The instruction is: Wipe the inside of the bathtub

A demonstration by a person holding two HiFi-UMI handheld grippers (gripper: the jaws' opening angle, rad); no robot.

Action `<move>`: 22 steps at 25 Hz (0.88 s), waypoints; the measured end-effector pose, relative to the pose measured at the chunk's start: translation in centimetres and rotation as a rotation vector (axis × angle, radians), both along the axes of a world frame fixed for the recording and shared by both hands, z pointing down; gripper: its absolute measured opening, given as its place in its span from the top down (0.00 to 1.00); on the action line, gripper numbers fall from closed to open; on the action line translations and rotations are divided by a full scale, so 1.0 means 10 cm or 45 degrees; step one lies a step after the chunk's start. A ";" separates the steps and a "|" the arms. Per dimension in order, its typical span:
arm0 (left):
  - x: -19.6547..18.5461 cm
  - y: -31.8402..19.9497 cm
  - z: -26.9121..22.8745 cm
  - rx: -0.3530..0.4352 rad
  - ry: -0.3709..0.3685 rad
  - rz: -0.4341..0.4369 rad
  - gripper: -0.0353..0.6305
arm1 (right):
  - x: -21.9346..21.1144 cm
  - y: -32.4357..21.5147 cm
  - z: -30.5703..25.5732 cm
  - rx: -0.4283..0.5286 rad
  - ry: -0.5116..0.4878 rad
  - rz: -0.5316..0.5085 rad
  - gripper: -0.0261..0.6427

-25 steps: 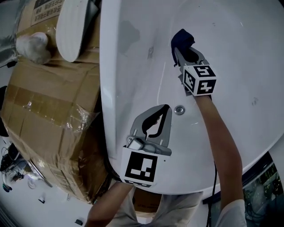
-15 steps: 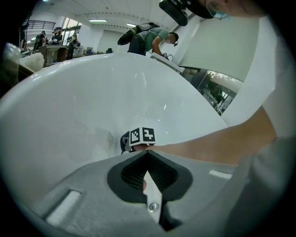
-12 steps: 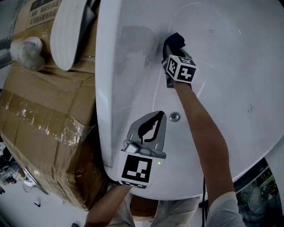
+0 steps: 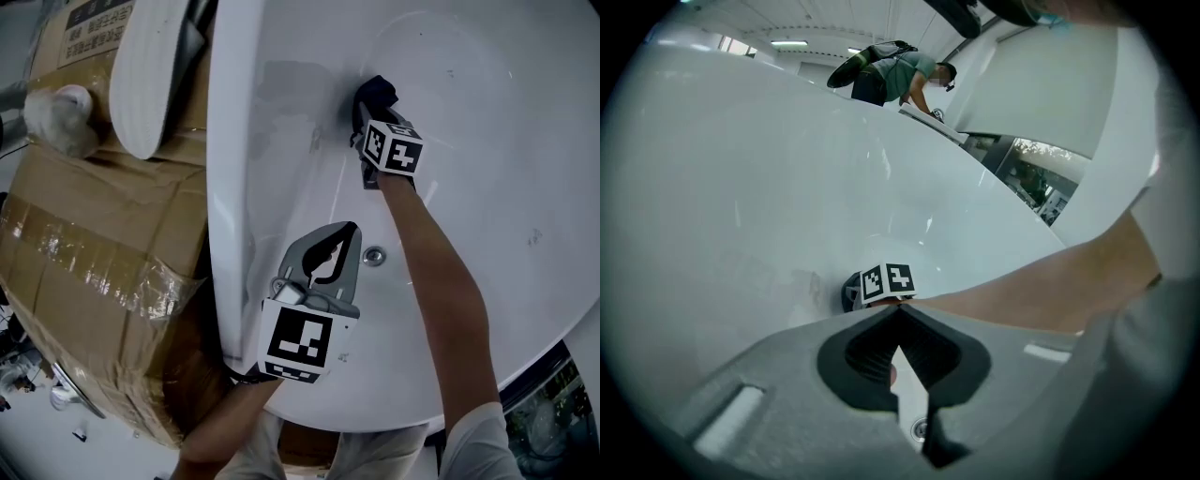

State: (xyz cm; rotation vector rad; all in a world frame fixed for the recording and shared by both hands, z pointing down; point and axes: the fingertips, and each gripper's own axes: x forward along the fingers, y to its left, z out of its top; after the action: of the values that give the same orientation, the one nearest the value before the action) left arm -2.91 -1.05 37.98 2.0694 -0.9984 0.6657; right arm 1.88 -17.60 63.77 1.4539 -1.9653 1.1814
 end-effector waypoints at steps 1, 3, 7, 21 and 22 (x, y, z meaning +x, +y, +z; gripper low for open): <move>0.00 -0.03 0.00 0.004 0.003 0.003 0.95 | 0.00 0.00 0.03 -0.026 -0.023 0.009 0.85; -0.02 -0.07 0.00 0.007 0.011 -0.003 0.95 | -0.03 0.02 0.08 -0.072 -0.063 0.016 0.84; -0.01 -0.06 0.00 0.008 0.014 0.006 0.95 | -0.23 0.08 0.08 -0.110 -0.181 -0.044 0.84; 0.11 0.09 -0.17 -0.004 0.044 0.065 0.95 | -0.59 0.26 -0.41 -0.129 -0.568 -0.004 0.84; 0.13 0.10 -0.21 0.002 0.033 0.086 0.95 | -0.60 0.26 -0.45 -0.127 -0.567 -0.016 0.84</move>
State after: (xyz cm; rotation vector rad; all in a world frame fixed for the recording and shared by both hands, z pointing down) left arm -1.60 -0.05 35.88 2.1155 -0.9181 0.6707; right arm -4.12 -14.96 59.27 1.2009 -2.1497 1.6862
